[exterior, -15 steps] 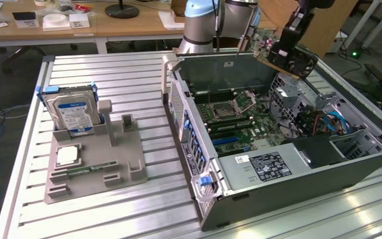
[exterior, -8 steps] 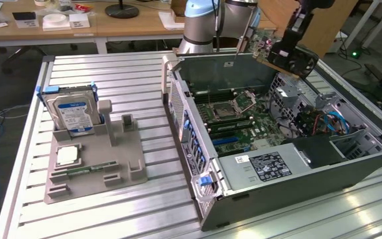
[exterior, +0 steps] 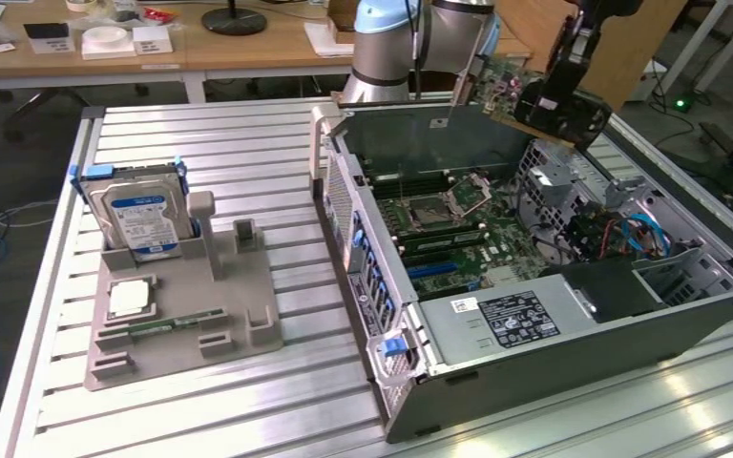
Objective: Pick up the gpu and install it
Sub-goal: 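Insert the gpu into the slot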
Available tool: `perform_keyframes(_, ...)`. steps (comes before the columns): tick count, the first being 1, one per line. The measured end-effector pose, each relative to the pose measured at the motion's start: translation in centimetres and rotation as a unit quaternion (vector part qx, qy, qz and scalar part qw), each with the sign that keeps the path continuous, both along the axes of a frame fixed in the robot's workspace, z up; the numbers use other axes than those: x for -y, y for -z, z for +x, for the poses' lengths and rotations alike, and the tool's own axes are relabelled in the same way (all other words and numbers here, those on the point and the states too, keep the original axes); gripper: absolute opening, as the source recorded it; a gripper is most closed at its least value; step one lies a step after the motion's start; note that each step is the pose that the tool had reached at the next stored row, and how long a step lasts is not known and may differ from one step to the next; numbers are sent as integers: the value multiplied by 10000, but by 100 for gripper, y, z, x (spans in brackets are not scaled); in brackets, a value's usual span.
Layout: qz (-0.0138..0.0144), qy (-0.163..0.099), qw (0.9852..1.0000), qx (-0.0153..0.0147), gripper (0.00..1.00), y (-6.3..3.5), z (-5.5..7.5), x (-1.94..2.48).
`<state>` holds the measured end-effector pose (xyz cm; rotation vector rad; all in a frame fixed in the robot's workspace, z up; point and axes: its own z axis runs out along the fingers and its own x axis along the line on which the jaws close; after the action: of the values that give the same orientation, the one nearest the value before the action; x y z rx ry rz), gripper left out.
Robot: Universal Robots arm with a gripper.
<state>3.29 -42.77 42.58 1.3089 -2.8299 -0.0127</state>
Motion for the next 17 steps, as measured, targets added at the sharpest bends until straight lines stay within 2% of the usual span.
perform_keyframes(4, 0, -312, 9995, 0, 28, 0, 0, 0)
perform_keyframes(9, 0, -694, 9976, 0, 28, 0, 0, 0)
perform_keyframes(14, 0, -1113, 9938, 0, 28, 1, 0, 0)
perform_keyframes(17, 0, -1383, 9904, 0, 28, 2, 0, 0)
